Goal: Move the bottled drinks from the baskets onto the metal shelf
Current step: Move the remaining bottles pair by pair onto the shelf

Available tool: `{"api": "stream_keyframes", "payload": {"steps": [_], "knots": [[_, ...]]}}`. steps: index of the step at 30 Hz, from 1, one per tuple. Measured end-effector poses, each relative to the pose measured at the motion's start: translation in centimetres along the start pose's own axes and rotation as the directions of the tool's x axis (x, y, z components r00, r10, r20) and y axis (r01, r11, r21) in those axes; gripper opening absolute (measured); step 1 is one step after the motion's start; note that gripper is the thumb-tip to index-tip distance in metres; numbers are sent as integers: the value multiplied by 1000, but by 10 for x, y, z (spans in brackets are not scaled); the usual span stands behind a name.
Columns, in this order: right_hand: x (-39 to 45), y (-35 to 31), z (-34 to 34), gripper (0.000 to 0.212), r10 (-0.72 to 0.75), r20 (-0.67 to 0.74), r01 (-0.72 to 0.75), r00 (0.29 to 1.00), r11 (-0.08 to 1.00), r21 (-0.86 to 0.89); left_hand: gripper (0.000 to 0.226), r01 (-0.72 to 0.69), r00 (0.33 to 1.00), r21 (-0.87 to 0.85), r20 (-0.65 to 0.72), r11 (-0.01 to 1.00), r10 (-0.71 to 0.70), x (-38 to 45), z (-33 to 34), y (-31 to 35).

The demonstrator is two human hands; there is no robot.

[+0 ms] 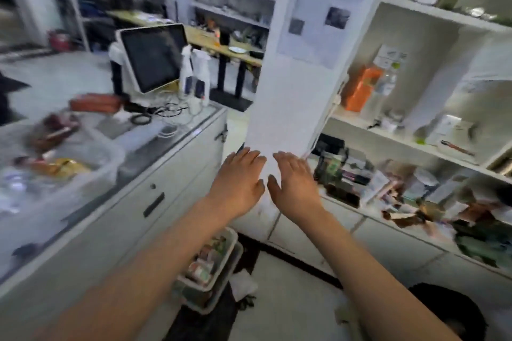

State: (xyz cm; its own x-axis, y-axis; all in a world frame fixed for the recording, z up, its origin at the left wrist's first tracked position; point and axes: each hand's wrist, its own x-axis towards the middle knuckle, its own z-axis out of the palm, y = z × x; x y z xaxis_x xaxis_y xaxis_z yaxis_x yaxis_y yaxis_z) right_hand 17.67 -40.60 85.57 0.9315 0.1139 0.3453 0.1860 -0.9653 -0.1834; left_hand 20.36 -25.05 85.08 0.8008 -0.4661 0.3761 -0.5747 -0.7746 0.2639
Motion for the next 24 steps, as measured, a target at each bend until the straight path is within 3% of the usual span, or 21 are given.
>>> {"api": "stream_keyframes", "payload": {"steps": [7,10,15,20,24], "knots": [[81,-116,78,50,-314,18,301,949,924,236,50,341,937,28,-90,940,-338,-56,-47,-116],[112,-163,109,49,-418,9,386,908,847,366,46,491,866,50,-136,870,-481,-81,-65,-154],[155,-231,152,45,-534,9,452,846,725,520,40,715,683,46,-260,697,-683,-105,-95,-215],[179,-287,187,45,-635,65,452,770,615,646,30,845,501,-2,-344,535,-794,-122,-108,-250],[182,-330,215,47,-734,127,487,667,559,672,34,939,282,-86,-357,332,-890,-155,-102,-278]]}}
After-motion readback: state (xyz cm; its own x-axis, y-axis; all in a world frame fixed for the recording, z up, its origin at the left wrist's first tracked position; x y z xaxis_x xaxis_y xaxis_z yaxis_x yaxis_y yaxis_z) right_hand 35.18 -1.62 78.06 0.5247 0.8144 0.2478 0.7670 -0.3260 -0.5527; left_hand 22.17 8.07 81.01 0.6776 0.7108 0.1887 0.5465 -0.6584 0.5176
